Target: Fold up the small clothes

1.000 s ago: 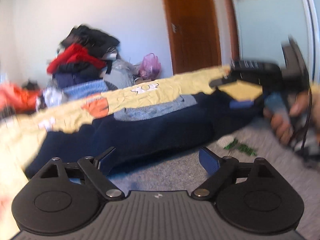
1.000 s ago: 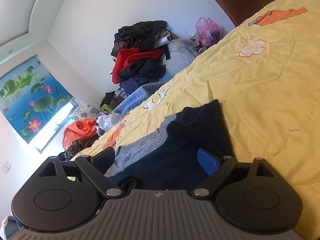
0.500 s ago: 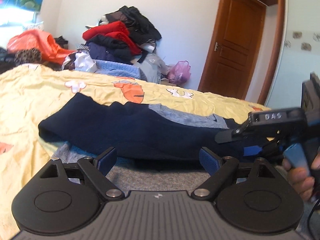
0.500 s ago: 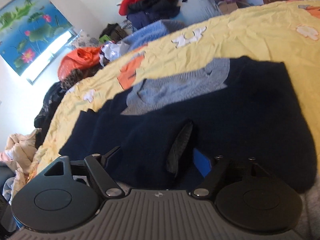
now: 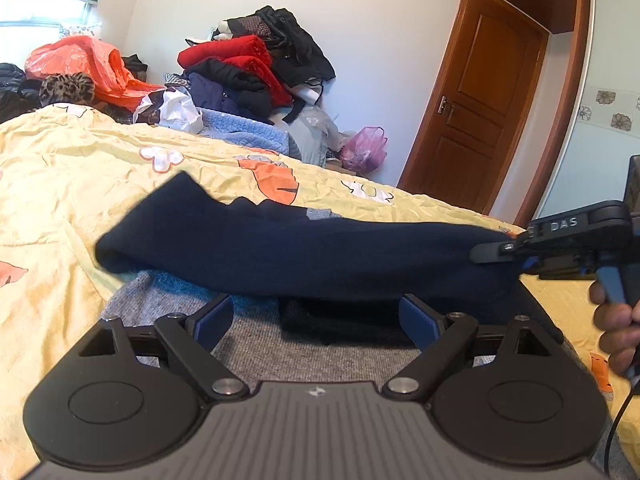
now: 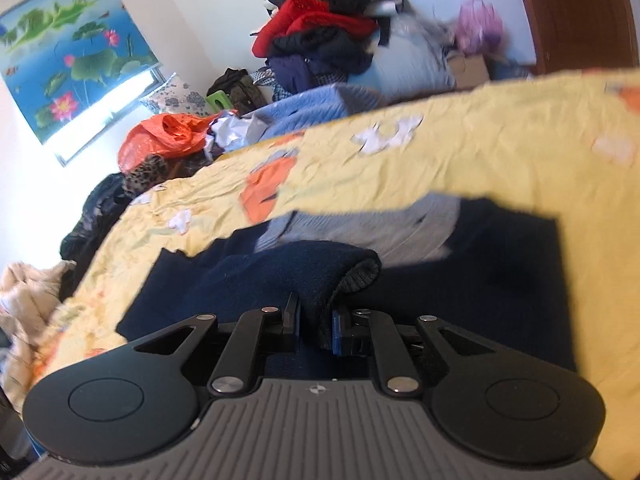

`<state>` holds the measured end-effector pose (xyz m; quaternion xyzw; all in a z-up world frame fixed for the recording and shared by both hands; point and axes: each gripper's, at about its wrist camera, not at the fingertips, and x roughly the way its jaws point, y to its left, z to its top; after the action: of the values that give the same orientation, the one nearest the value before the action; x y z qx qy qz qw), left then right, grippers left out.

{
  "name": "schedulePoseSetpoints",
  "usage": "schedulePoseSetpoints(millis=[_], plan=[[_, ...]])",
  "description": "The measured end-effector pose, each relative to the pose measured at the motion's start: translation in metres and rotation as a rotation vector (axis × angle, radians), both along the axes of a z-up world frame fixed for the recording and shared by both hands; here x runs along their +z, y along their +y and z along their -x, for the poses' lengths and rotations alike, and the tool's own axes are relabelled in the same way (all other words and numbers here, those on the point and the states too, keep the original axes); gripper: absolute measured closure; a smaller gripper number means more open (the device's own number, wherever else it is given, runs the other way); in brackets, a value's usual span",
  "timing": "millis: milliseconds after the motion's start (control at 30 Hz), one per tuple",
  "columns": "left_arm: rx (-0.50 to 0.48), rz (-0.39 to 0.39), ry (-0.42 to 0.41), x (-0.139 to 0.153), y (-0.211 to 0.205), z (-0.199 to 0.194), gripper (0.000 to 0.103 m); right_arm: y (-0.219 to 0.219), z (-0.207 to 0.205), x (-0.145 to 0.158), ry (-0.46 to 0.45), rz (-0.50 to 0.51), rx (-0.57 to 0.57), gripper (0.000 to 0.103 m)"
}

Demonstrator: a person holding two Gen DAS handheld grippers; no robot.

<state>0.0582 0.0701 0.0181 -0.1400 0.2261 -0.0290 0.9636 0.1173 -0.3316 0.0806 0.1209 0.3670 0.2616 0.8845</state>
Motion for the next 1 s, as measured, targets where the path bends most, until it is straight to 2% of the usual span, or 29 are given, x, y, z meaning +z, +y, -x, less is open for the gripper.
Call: schedulePoseSetpoints(millis=[100, 300, 400, 667, 700, 733, 767, 800, 867, 900, 967, 1000], plan=[[0.002, 0.009, 0.004, 0.0, 0.001, 0.0, 0.012, -0.023, -0.006, 0.005, -0.014, 0.054, -0.04, 0.081], [0.004, 0.011, 0.008, 0.0, 0.002, 0.0, 0.012, -0.072, -0.014, -0.002, 0.013, 0.071, -0.118, 0.081], [0.005, 0.009, 0.011, 0.0, 0.003, -0.001, 0.012, -0.08, -0.014, -0.014, 0.028, 0.113, -0.133, 0.081], [0.011, 0.002, 0.023, -0.001, 0.002, -0.003, 0.012, -0.081, -0.016, -0.036, 0.034, 0.124, -0.161, 0.08], [0.013, 0.0, 0.027, -0.001, 0.001, -0.003, 0.012, -0.081, -0.016, -0.036, 0.025, 0.121, -0.178, 0.076], [0.014, -0.001, 0.034, -0.001, 0.001, -0.003, 0.012, -0.082, -0.014, -0.035, 0.017, 0.117, -0.203, 0.065], [0.02, -0.006, 0.046, -0.001, 0.0, -0.004, 0.012, -0.083, -0.011, -0.032, -0.004, 0.122, -0.24, 0.06], [0.034, -0.02, 0.056, 0.001, -0.001, -0.005, 0.012, -0.084, -0.003, -0.027, -0.052, 0.136, -0.285, 0.055], [0.07, -0.075, 0.03, 0.008, -0.006, -0.003, 0.012, -0.079, 0.022, -0.014, -0.171, 0.157, -0.375, 0.055], [0.077, -0.101, -0.003, 0.013, -0.011, -0.003, 0.012, -0.072, 0.033, -0.01, -0.208, 0.158, -0.373, 0.055], [0.052, -0.14, -0.051, 0.025, -0.022, -0.01, 0.011, -0.05, 0.046, -0.009, -0.245, 0.177, -0.289, 0.05], [0.028, -0.173, -0.054, 0.03, -0.031, -0.019, 0.011, -0.036, 0.049, -0.011, -0.257, 0.207, -0.242, 0.044]])
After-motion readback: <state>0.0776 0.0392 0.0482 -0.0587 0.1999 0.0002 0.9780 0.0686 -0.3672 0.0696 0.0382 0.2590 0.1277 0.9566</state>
